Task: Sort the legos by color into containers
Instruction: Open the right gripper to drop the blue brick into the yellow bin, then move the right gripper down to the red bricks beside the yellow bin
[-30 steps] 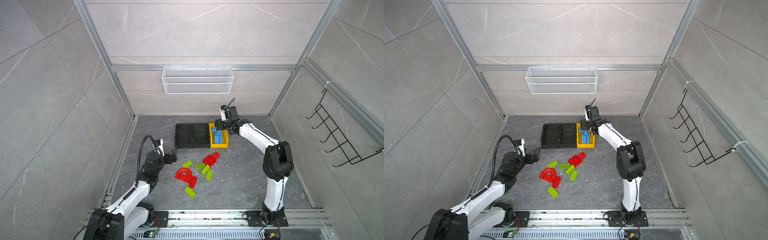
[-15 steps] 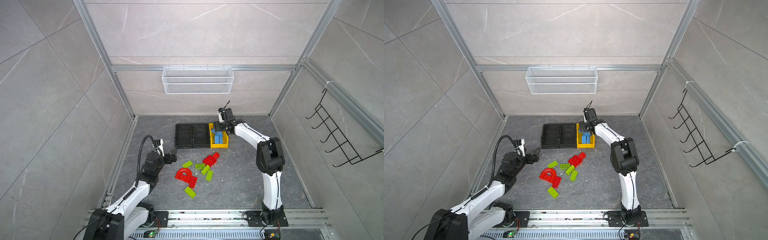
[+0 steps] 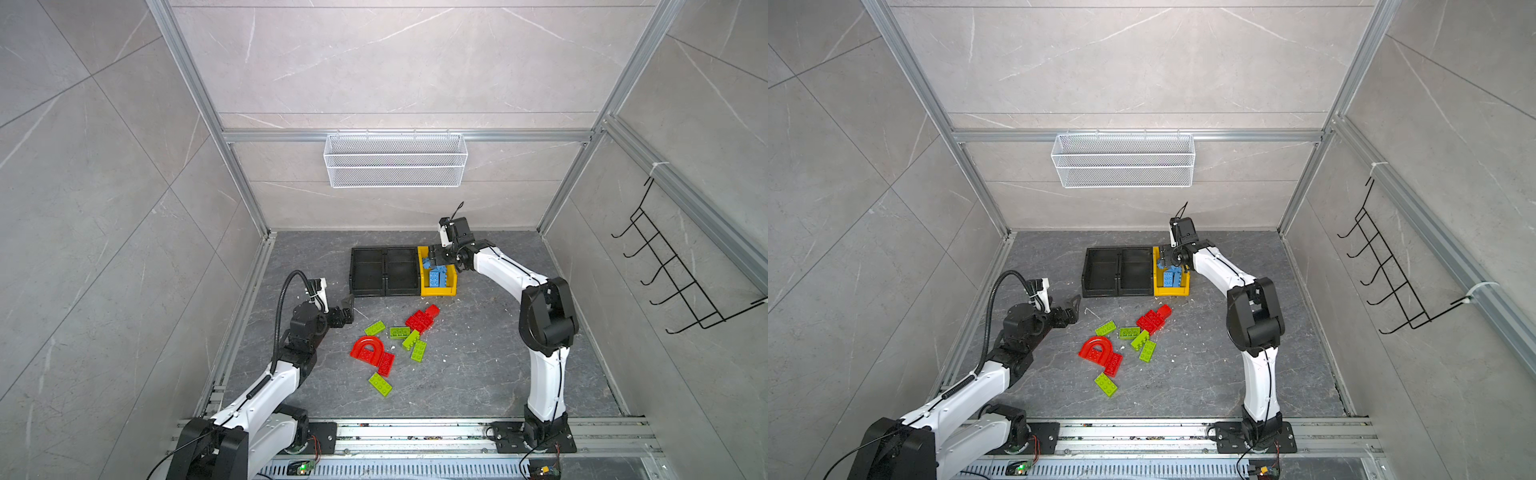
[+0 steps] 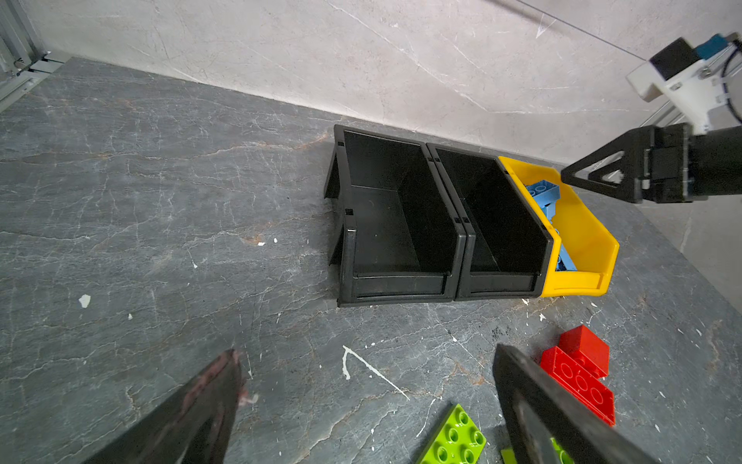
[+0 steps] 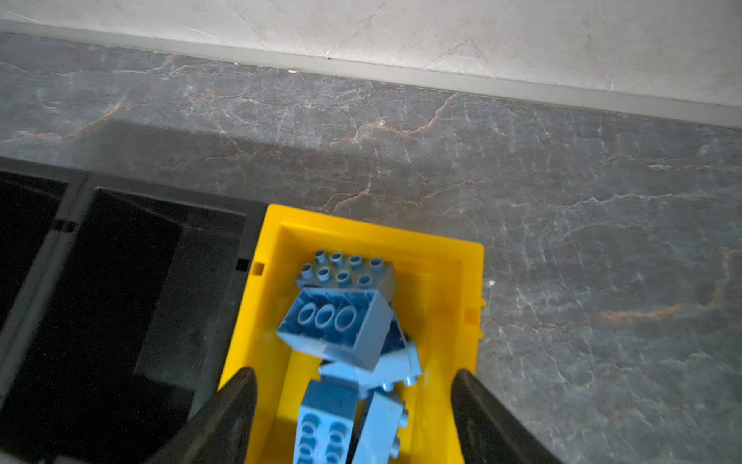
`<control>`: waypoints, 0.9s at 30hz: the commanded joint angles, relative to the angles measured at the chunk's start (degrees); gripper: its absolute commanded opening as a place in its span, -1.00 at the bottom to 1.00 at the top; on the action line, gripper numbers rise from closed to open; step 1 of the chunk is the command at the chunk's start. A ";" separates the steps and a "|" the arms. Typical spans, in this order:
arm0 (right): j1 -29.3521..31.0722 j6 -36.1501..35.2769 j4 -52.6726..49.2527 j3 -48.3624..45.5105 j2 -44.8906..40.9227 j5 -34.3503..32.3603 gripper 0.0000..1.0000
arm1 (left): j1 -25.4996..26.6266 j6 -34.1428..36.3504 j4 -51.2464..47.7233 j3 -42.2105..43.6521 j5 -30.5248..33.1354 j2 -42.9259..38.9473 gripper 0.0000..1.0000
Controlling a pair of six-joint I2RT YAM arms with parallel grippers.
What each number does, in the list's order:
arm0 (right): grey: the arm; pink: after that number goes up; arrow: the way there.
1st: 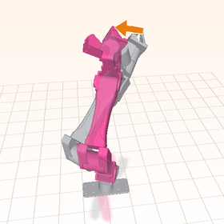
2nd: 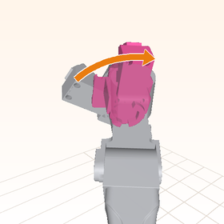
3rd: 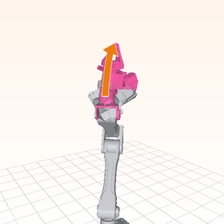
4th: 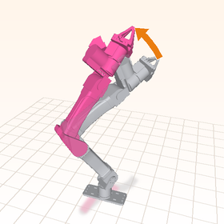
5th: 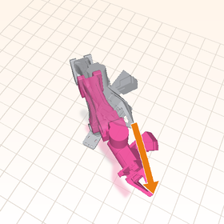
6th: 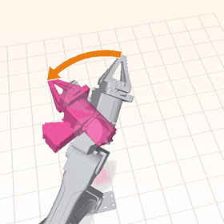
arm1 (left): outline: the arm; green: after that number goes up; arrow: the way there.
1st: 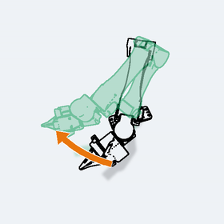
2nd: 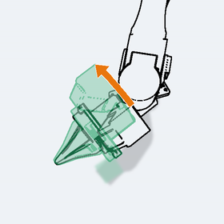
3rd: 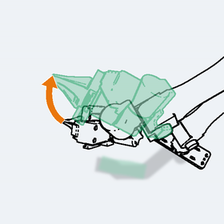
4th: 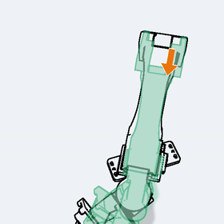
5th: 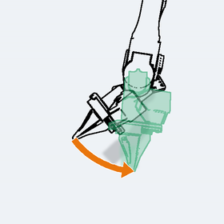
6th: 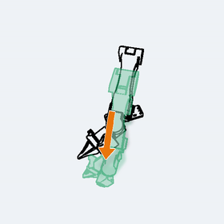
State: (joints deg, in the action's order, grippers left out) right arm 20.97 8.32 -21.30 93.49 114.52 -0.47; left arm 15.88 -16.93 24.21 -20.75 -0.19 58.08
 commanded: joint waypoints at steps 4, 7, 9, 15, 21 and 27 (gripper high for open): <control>0.54 6.80 5.86 -16.94 -16.14 8.25 0.50 | 0.20 0.74 1.63 -0.89 -0.08 -1.13 0.99; 1.52 9.86 5.98 -24.11 -21.07 9.95 0.49 | 0.20 0.63 1.63 -0.93 -0.02 -1.17 0.99; 2.44 11.56 6.25 -28.56 -23.43 9.99 0.48 | 0.20 0.54 1.63 -0.89 -0.02 -1.14 0.99; 5.71 14.55 7.76 -37.08 -26.28 7.46 0.48 | 0.20 0.58 1.64 -0.90 -0.06 -1.05 0.99; 6.77 15.24 9.76 -38.83 -24.60 5.52 0.48 | 0.23 0.56 1.37 -0.82 -0.08 -1.98 0.99; 6.85 11.08 9.15 -36.07 -20.07 5.15 0.45 | 0.20 0.82 1.28 -0.78 0.19 -2.14 0.99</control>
State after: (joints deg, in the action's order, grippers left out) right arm 27.49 21.39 -12.56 55.59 92.05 5.82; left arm 15.88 -16.93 24.16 -20.75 -0.16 56.80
